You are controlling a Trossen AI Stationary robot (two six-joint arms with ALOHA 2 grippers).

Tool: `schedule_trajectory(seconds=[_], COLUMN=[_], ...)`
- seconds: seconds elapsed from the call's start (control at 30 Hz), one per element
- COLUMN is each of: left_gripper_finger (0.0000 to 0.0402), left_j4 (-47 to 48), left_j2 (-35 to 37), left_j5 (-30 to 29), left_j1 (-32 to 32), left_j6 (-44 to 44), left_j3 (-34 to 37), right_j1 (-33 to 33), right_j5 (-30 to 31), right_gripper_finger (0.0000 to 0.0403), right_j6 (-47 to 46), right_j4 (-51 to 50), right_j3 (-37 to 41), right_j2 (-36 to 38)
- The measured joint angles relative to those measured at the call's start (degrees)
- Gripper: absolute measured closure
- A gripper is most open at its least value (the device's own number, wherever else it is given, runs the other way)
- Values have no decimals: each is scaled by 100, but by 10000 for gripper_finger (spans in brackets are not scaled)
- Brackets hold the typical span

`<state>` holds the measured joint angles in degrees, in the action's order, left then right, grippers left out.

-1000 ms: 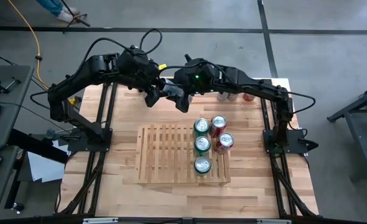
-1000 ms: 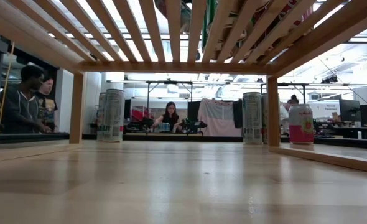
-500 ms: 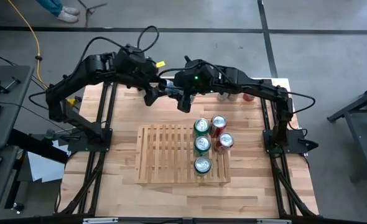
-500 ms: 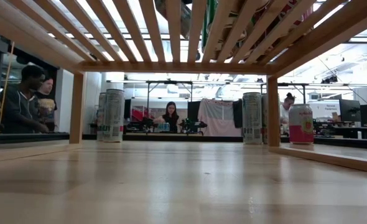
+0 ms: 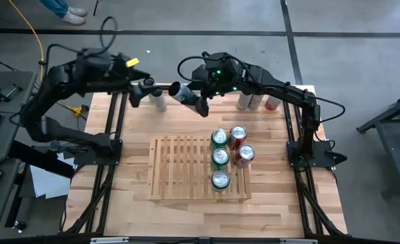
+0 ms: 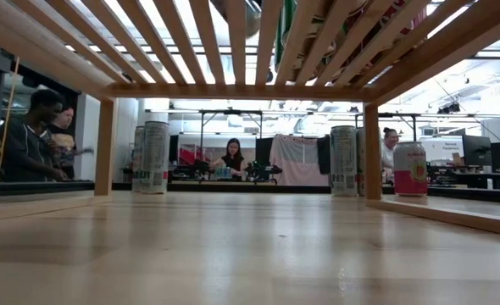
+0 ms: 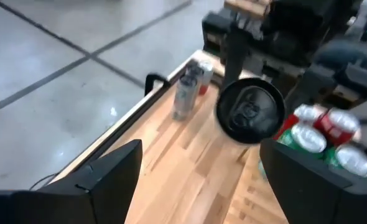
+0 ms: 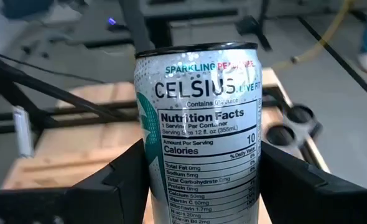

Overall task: Place canned beverage on shelf
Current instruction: Put the bottom left white-pink soda can on the shelf

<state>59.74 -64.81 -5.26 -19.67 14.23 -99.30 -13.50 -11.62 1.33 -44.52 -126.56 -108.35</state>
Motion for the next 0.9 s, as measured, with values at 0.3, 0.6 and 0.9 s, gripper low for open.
schedule_trajectory(seconds=[0.3, 0.6, 0.9], left_gripper_finger=[85, 85, 85], left_j4=[-2163, -3208, -3393], left_j2=[1520, 1974, 1513], left_j5=[-60, -85, 17], left_j1=[147, 145, 235], left_j6=[879, 1164, 642], left_j3=[2240, 3090, 3435], right_j1=[283, 783, 1057], right_j5=[-303, 43, 363], right_gripper_finger=[174, 174, 174], right_j6=[-590, -1855, -1728], right_j4=[1496, 5394, 5326], right_j3=[1629, 4430, 4610], right_j2=[317, 1267, 1329])
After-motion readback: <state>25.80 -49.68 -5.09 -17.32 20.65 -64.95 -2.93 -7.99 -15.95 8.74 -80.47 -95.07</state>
